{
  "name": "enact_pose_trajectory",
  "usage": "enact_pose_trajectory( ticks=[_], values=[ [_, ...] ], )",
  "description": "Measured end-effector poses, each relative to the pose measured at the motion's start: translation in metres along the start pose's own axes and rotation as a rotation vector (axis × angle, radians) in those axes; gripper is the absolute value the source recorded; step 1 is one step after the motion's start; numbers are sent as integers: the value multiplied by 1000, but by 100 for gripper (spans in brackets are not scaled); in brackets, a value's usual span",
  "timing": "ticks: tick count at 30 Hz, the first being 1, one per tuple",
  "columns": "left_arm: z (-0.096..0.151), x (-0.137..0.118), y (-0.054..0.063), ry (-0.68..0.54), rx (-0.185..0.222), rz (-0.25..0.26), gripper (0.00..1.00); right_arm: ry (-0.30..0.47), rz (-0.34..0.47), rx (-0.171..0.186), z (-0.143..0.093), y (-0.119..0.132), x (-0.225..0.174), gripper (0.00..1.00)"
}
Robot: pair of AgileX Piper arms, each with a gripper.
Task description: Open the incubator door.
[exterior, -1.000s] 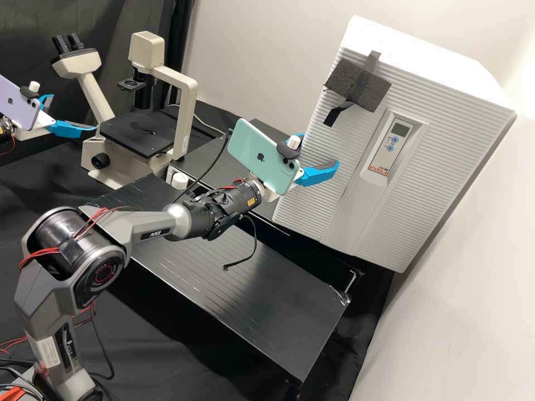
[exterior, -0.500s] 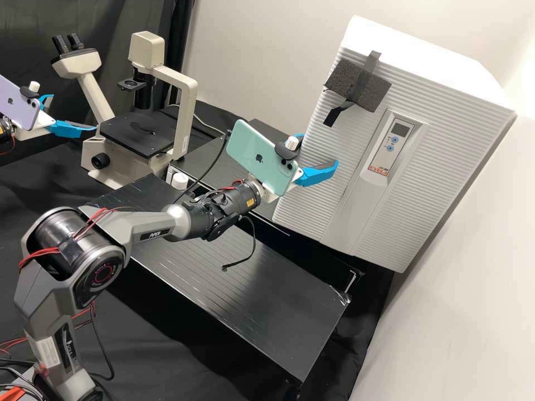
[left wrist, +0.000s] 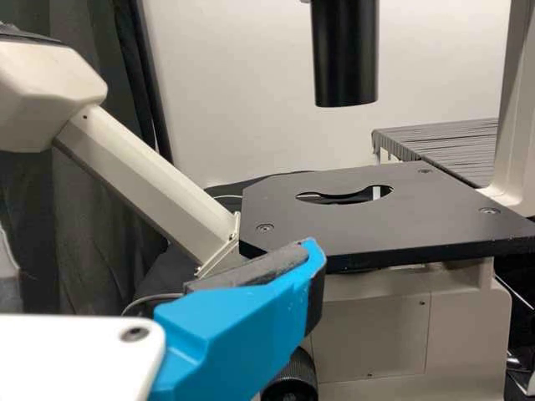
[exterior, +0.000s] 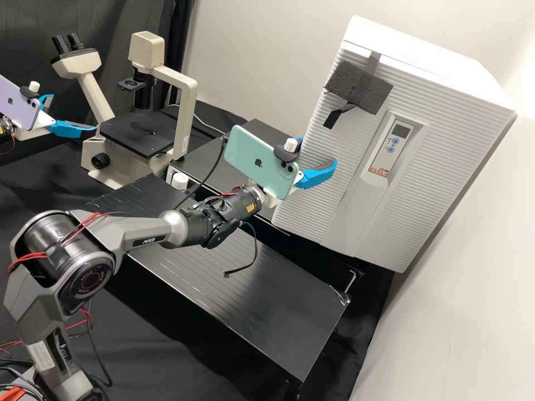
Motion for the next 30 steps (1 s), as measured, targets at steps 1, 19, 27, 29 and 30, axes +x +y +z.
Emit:
enact_pose_trajectory(
  ticks=[1,19,27,29,30],
  values=[
    [0,0,0,0,0,0,100,2,2,-1,1,2,-2,0],
    [0,0,0,0,0,0,100,-4,124,51,11,33,-83,100],
    [0,0,0,0,0,0,100,-8,259,1,8,39,-130,100],
    [0,0,0,0,0,0,100,-7,275,-24,8,38,-145,100],
    [0,0,0,0,0,0,100,-4,292,-44,9,38,-154,100]
  ],
)
